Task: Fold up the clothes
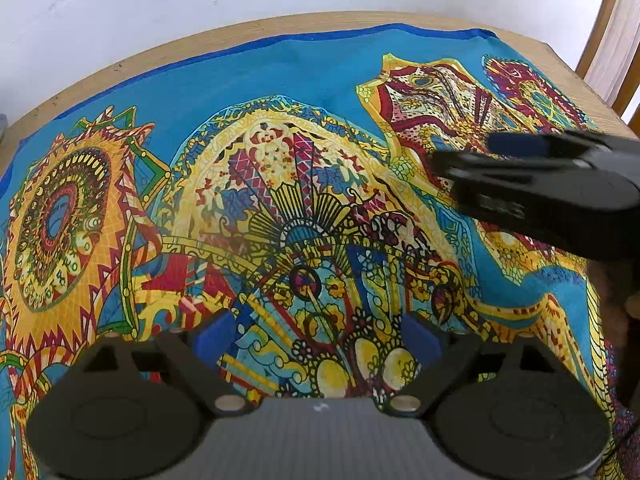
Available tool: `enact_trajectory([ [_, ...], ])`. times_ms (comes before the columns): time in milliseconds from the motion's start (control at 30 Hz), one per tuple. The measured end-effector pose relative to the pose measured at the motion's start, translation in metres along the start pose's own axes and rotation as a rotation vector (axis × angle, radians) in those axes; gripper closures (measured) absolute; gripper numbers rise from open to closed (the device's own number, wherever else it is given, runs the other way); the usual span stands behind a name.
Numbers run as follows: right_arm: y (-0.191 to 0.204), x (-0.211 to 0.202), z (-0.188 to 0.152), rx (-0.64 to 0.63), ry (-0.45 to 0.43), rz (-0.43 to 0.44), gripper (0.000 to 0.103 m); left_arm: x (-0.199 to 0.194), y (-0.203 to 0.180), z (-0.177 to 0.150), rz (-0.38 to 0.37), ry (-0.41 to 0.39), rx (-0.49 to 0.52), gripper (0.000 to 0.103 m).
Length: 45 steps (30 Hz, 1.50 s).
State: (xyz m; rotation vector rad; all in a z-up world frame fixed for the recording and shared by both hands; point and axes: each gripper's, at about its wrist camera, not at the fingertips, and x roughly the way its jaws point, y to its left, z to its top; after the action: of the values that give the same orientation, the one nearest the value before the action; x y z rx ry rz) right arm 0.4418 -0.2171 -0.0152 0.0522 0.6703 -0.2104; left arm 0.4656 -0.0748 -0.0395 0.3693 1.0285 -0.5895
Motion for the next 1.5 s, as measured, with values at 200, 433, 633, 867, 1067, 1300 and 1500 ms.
enact_trajectory([
  [200,-0.014,0.013,0.000,0.015,0.036,-0.007,0.048,0.001,0.001,0.000,-0.001,-0.001,-0.001,0.008],
  [433,-0.061,0.011,-0.012,0.103,0.059,-0.132,0.034,0.002,0.001,0.001,-0.003,-0.001,0.003,0.007],
  [633,-0.098,0.005,-0.023,0.163,0.072,-0.237,0.033,0.002,0.002,0.001,-0.004,0.001,0.006,0.006],
  [867,-0.154,-0.018,-0.040,0.246,0.094,-0.430,0.032,0.001,0.002,0.003,-0.002,-0.002,0.020,0.010],
  [1067,-0.126,-0.072,-0.059,0.245,0.069,-0.256,0.031,-0.012,-0.014,0.002,-0.067,-0.029,0.015,0.016],
  [1300,-0.102,-0.075,-0.096,0.081,0.060,-0.073,0.031,-0.008,-0.045,-0.007,0.018,-0.012,0.047,0.012],
  [1500,-0.240,-0.098,-0.123,0.319,0.024,-0.417,0.026,-0.010,-0.051,-0.008,0.108,0.008,-0.086,0.008],
])
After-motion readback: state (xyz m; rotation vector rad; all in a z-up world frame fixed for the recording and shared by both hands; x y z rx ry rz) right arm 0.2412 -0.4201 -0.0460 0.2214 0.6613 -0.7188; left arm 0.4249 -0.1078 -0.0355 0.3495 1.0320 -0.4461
